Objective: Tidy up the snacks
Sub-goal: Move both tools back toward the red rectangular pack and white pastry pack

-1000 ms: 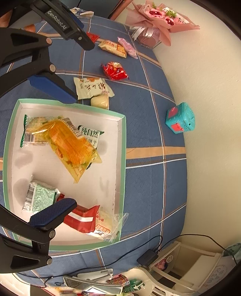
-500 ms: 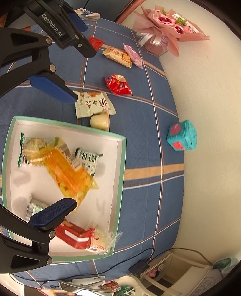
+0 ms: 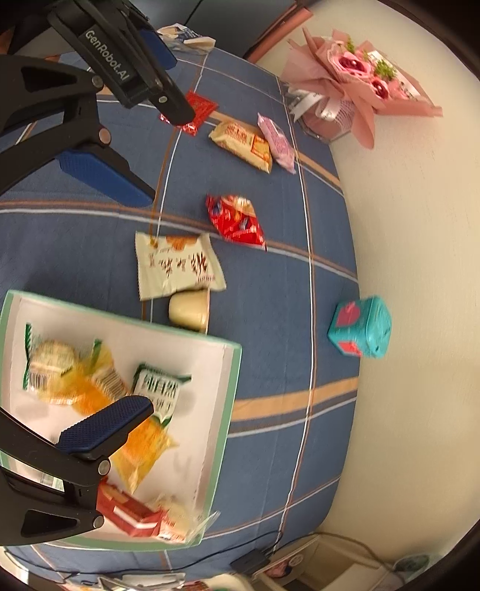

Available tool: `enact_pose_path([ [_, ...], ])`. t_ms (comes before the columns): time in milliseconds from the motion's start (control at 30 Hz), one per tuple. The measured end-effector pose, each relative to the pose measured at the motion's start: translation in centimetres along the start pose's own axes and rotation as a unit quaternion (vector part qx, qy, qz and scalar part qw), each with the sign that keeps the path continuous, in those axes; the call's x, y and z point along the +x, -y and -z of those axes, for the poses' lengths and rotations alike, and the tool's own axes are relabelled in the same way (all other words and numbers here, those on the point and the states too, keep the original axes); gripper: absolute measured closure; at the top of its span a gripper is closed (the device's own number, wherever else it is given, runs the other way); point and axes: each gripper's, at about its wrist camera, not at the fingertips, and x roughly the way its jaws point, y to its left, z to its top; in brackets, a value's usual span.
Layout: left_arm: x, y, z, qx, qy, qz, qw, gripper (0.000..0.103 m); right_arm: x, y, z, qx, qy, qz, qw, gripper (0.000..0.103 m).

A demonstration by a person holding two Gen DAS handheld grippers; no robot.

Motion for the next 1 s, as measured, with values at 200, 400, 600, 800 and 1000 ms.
enact_pose_path([
  [200, 0.7, -2.1, -0.5, -0.021, 0.0, -0.005, 0.9998, 0.009, 1.2, -1.3, -0.4, -0.001, -0.006, -0.007, 1.0, 0.0],
  [400, 2.3, -4.5, -1.3, -0.047, -0.01, -0.021, 0.9986, 0.009, 2.7, -1.9, -0.8, 0.005, -0.012, -0.005, 1.0, 0.0],
  [600, 4.8, -7.8, -1.6, -0.098, -0.04, -0.026, 0.9941, 0.009, 4.6, -2.8, -1.1, 0.0, -0.023, -0.008, 1.0, 0.012],
  [800, 7.1, -9.9, -1.5, -0.115, -0.07, -0.032, 0.9903, 0.009, 6.6, -3.3, -1.2, 0.003, -0.04, -0.018, 0.999, 0.022],
  [1000, 9.5, -10.3, -2.0, -0.087, -0.083, -0.029, 0.9923, 0.009, 8.1, -3.8, -1.6, -0.004, -0.053, -0.025, 0.998, 0.025],
])
